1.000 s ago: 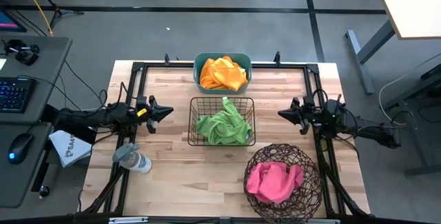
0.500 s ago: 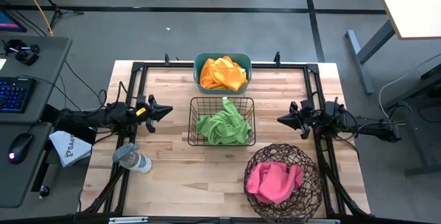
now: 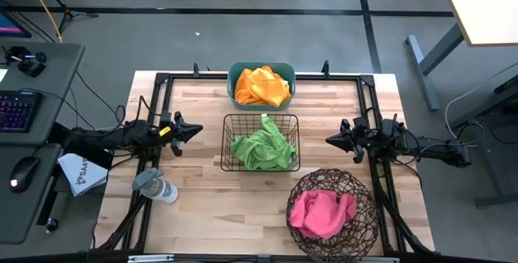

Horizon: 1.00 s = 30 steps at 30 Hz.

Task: Sort microfiber towel by color & place in baskets
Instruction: Return to Home Position

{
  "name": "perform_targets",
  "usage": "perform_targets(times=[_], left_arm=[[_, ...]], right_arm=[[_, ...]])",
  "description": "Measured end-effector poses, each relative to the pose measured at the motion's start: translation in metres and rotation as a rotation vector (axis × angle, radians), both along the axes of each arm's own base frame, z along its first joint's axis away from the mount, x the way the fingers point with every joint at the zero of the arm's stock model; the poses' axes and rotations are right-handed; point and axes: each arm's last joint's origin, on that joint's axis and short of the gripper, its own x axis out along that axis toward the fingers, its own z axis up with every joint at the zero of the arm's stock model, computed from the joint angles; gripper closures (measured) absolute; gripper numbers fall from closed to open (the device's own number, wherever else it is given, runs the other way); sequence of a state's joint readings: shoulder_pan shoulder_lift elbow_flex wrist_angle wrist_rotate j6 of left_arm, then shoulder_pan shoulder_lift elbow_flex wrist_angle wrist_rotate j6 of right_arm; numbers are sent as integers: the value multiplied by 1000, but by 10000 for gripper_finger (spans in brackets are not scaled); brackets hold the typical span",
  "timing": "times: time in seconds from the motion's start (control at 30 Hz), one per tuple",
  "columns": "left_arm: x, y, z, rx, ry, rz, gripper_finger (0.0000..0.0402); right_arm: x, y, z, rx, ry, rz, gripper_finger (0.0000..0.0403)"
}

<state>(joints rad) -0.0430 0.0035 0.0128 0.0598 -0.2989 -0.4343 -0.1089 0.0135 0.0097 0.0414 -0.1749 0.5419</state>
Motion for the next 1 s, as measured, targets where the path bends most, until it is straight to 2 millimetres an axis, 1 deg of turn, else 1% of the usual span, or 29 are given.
perform_targets(times=[0.13,0.4,0.47,0.53,0.77,1.0], left_arm=[[0,0,-1,5,8,-9,401],[1,-4,-3,398,99,-132,401],[1,-5,-3,456,109,-143,401],[1,-6,-3,464,108,-150,401],[1,-6,-3,343,89,-160,401],[1,-6,-4,338,92,-161,401]], right_arm=[[0,0,0,0,0,0,402],[0,0,0,0,0,0,402],[0,0,0,0,0,0,402],[0,0,0,0,0,-1,402],[0,0,0,0,0,-1,402],[0,0,0,0,0,-1,402]])
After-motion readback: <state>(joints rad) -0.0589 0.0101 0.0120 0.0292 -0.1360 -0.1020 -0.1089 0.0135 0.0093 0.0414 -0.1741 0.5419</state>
